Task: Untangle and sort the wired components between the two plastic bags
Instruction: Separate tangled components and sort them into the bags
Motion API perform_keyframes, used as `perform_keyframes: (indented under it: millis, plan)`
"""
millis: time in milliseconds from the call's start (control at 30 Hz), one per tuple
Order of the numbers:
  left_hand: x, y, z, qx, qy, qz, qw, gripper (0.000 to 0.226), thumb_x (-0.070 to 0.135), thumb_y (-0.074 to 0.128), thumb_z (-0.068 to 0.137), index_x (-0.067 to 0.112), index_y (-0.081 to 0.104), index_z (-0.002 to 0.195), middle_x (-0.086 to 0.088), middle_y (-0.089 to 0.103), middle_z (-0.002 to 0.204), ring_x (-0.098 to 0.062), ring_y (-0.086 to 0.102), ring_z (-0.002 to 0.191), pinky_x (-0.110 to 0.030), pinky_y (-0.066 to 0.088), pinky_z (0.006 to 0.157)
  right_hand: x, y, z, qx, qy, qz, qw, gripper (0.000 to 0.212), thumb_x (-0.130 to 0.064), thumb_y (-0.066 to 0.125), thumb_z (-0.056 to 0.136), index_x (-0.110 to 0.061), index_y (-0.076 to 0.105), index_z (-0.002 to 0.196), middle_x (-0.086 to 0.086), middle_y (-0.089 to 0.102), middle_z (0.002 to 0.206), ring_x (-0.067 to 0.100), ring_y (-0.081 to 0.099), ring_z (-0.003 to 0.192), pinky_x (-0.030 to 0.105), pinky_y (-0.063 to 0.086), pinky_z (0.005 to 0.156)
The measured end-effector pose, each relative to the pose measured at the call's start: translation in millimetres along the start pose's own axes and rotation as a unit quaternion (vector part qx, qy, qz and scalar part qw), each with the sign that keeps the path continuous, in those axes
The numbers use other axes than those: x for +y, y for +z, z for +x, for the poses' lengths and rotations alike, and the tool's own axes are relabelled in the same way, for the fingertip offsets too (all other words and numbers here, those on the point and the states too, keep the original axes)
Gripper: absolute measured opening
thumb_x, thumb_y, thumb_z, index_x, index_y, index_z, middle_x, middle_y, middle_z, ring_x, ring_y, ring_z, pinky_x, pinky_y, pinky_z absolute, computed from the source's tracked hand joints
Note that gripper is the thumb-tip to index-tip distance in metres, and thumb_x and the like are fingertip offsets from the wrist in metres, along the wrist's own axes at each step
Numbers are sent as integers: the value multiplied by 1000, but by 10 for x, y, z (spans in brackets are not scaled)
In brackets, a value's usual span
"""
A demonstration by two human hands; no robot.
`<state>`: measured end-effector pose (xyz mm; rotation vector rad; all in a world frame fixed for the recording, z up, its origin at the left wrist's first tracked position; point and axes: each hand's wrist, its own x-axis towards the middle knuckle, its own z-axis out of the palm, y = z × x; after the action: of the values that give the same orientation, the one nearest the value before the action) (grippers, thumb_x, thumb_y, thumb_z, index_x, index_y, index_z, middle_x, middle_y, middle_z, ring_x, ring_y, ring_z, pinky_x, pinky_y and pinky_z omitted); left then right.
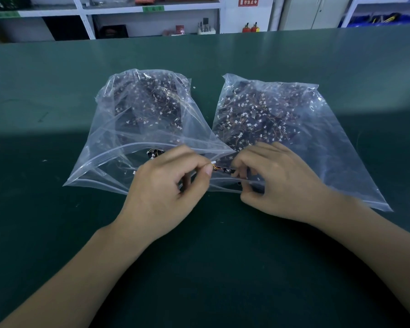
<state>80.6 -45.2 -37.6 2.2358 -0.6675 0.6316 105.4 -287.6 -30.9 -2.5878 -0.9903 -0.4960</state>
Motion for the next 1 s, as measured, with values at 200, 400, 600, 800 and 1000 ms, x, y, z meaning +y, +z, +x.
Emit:
perform_keyframes:
  millis: [200, 400, 600, 800, 1000]
  plan:
    - [-3, 51, -9, 15, 53, 4, 998, 8, 21, 77, 98, 18, 80, 92, 16, 61, 89, -11, 58, 65, -31, 48, 57, 6, -12, -8, 45, 21, 28, 998, 24, -9, 71, 80, -21, 70, 100, -11, 62, 87, 5, 50, 78, 23, 41, 81]
    - [8, 123, 28, 30, 73, 88, 993, 6, 18, 78, 96, 19, 81, 91, 10, 65, 88, 6, 48, 69, -22, 45, 57, -10, -47, -16, 61, 32, 54, 996, 23, -5, 71, 81, -19, 71, 98, -10, 64, 90, 5, 50, 76, 13, 36, 76]
    - [72, 186, 89, 9, 117, 239, 964, 17, 13, 75, 95, 21, 76, 80, 3, 52, 73, -17, 53, 63, -30, 37, 44, -15, -36, -13, 79, 20, 72, 994, 22, -3, 70, 82, -17, 72, 98, -9, 63, 90, 8, 55, 79, 29, 50, 72]
    - [144, 212, 66, -76, 84, 282, 953, 12, 16, 89, 85, 24, 81, 90, 5, 61, 71, -27, 63, 53, -33, 46, 38, -29, -33, -13, 85, 11, 90, 992, 22, -3, 69, 83, -18, 74, 98, -10, 61, 89, 10, 57, 82, 37, 54, 71]
    - [129, 195, 56, -55, 91, 242, 965, 6, 24, 81, 95, 29, 83, 96, 8, 53, 66, -16, 53, 50, -27, 39, 39, -25, -37, -16, 79, 13, 96, 992, 21, -3, 71, 83, -18, 73, 97, -11, 60, 88, 11, 58, 83, 35, 53, 72]
